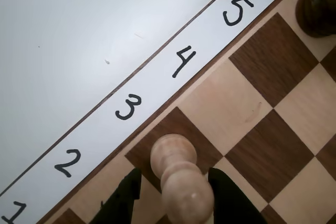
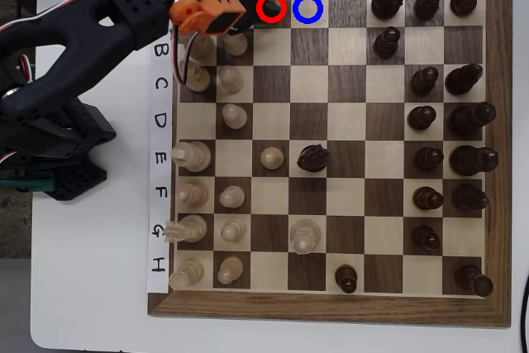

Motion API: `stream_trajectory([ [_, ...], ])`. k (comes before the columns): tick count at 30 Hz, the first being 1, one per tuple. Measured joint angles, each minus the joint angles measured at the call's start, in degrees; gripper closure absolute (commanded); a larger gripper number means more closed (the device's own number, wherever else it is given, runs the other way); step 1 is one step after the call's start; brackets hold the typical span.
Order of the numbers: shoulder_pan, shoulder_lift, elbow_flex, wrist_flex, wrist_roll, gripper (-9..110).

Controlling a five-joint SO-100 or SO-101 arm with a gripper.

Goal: Move the piece to destination

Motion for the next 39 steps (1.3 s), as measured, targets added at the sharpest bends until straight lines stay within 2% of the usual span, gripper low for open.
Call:
stream_trajectory([
  [39,0.8,0.0,-1.9,0.0,-0.3,90],
])
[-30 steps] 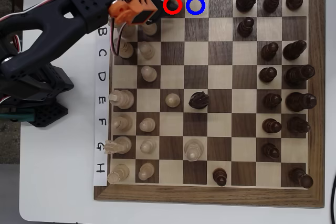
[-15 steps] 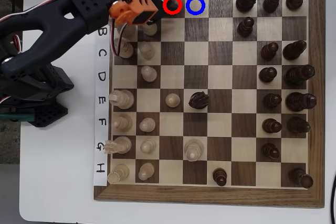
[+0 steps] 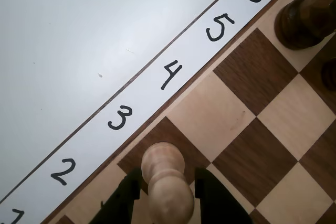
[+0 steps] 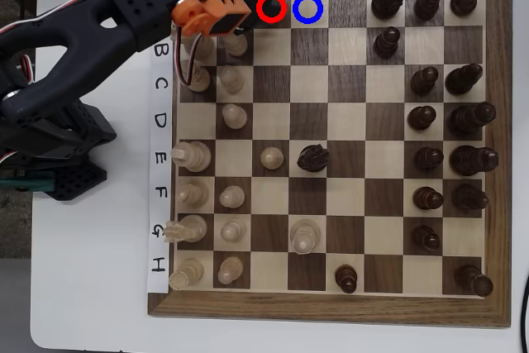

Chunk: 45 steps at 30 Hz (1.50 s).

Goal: Move the piece to destination

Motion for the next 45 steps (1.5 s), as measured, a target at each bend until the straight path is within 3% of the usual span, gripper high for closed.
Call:
stream_trajectory([
  [25,0.5,0.0,-0.2,0.7,2.6,98],
  [45,2.1,3.1,-6.3,8.3,2.5,100],
])
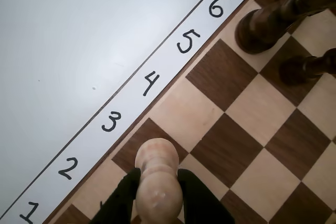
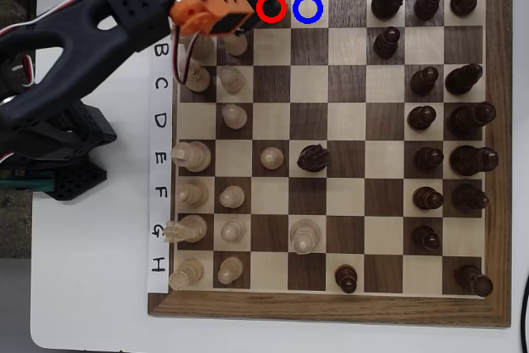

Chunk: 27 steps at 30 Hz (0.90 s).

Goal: Move the piece to destination

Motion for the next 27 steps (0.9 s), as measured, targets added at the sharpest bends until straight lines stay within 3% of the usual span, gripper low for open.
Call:
stream_trajectory([
  [27,0.5,1.4,-7.3,2.7,-2.1,100],
])
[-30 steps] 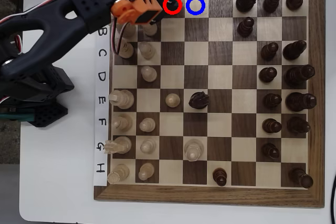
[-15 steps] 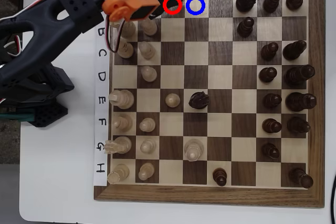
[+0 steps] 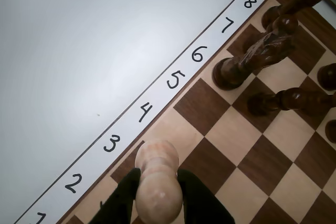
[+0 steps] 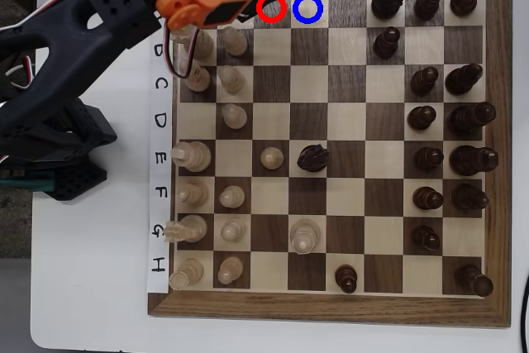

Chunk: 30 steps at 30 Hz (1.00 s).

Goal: Move the piece to destination

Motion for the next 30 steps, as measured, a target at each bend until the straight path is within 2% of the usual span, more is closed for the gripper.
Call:
stream_trajectory([
  [30,2.6,-6.3,-2.3,-3.3,-1.5,100],
])
